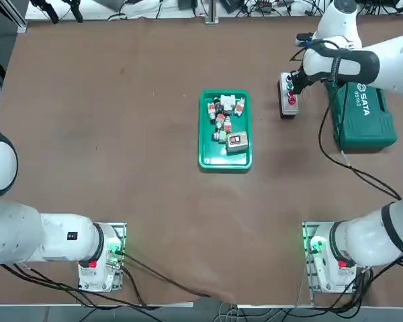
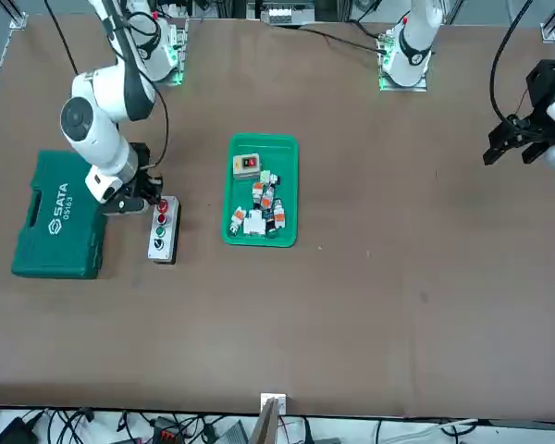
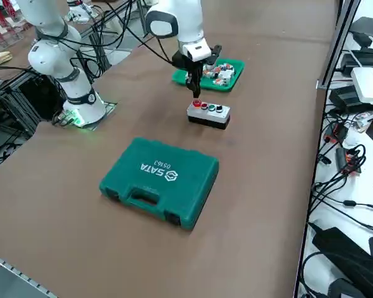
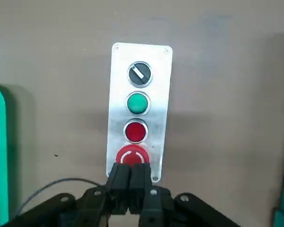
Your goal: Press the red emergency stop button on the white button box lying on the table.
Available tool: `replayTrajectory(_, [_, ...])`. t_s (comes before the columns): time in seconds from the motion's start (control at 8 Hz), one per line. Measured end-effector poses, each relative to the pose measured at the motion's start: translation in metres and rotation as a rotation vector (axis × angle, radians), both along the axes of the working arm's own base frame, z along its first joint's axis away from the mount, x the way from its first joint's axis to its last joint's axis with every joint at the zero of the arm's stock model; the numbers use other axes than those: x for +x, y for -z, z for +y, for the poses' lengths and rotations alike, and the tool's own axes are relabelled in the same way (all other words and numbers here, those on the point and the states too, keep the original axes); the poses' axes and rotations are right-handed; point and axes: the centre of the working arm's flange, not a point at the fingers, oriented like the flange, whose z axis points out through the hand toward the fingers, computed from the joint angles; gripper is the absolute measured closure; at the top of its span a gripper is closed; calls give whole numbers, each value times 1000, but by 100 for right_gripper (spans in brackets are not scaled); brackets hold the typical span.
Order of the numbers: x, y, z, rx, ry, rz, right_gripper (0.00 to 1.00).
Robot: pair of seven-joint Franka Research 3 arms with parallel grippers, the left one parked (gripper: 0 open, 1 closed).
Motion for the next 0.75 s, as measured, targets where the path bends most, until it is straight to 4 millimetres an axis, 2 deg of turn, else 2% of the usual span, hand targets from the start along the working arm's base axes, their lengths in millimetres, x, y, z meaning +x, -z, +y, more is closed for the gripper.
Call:
replayTrajectory(0.38, [-4, 23, -1, 1, 10, -10, 98])
replayTrajectory(0.75, [-4, 25, -1, 0, 13, -9, 98])
